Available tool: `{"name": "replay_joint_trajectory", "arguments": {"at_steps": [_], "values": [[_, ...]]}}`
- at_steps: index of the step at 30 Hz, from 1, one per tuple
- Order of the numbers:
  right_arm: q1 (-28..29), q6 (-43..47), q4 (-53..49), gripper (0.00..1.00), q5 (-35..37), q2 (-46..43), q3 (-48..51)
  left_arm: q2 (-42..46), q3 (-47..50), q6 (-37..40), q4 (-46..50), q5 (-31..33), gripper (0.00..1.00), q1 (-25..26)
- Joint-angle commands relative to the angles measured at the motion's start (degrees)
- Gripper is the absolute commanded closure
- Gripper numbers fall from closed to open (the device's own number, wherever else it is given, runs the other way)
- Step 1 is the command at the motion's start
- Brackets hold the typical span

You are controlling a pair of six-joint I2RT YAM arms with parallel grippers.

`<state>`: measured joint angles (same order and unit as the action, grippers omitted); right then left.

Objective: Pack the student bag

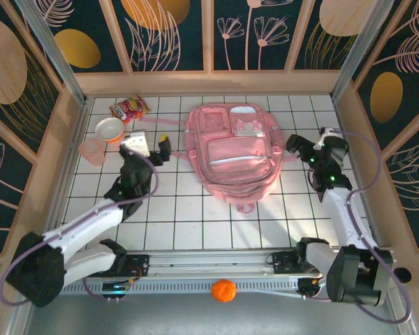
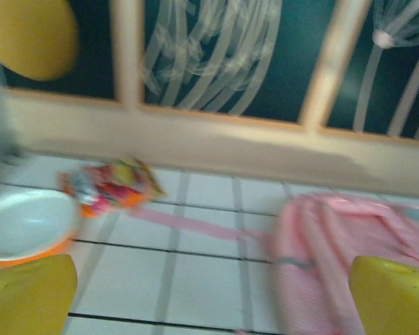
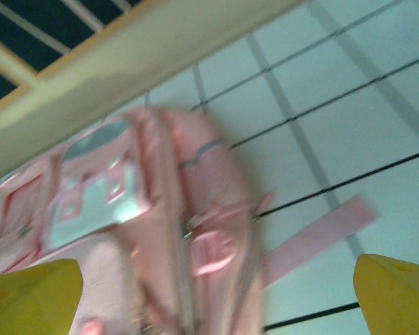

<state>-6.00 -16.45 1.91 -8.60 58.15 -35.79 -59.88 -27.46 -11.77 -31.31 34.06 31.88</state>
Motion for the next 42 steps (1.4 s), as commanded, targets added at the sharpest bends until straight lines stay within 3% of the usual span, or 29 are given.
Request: {"name": "replay_joint_trajectory", "arguments": {"at_steps": [1,5,10,14,18,20,21,23,25,26,27,28,29,31,33,34,42], "values": [[-4.3,8.5,9.6,0.01,1.5,-0.8,6.8,4.1,9.9,10.2,-13.2,12.4,0.01,-2.3],[-5.6,12.2,21.1,0.01,0.1,-1.4,13.4,6.3,18.2,11.9,-23.2,12.5,0.01,-6.4],[-5.6,14.0,37.8,0.01,-2.3,-0.4,21.1,-1.1,24.2,14.3,-35.3,11.6,0.01,-11.1],[-5.5,14.5,53.4,0.01,-4.3,4.1,27.5,-9.4,24.8,13.9,-44.0,3.6,0.01,-15.0],[-5.3,15.2,60.6,0.01,-5.5,9.2,29.2,-18.6,25.9,17.0,-60.0,-3.6,0.01,-17.4],[-4.9,15.4,65.2,0.01,-5.4,11.9,30.5,-21.7,24.7,16.1,-59.4,-4.9,0.01,-18.4],[-4.8,15.4,67.4,0.01,-6.3,13.0,30.7,-24.4,24.8,16.4,-61.3,-9.2,0.01,-19.4],[-4.2,15.7,70.3,0.01,-6.8,14.8,30.6,-27.8,25.8,15.6,-68.0,-8.9,0.01,-20.2],[-3.9,14.5,71.3,0.01,-8.3,17.3,29.3,-28.3,25.6,12.1,-64.8,-16.1,0.01,-24.5],[-3.4,14.4,71.3,0.01,-8.5,18.4,28.4,-29.8,23.4,11.9,-63.4,-16.2,0.01,-25.1],[-2.8,14.0,72.0,0.01,-8.7,19.9,27.9,-28.6,19.7,11.0,-54.4,-17.0,0.01,-25.7],[-1.9,14.2,74.9,0.01,-8.0,22.0,27.9,-26.5,15.1,8.8,-41.8,-22.5,0.01,-28.6],[-0.8,15.0,78.4,0.01,-6.6,25.5,28.3,-27.4,12.8,7.1,-39.3,-26.4,0.01,-31.3],[2.8,16.5,87.8,0.01,-0.3,33.8,28.1,-27.2,14.0,6.2,-41.8,-26.0,0.01,-32.1],[3.5,16.8,71.5,0.01,2.6,29.4,23.4,-27.1,14.4,6.3,-42.5,-26.1,0.01,-32.1],[4.2,15.8,69.9,0.01,6.0,30.6,21.7,-27.1,14.2,6.5,-42.0,-26.1,0.01,-32.1],[3.5,15.4,72.4,0.01,5.6,31.0,22.8,-27.2,14.0,6.9,-41.7,-27.5,0.01,-32.1]]}}
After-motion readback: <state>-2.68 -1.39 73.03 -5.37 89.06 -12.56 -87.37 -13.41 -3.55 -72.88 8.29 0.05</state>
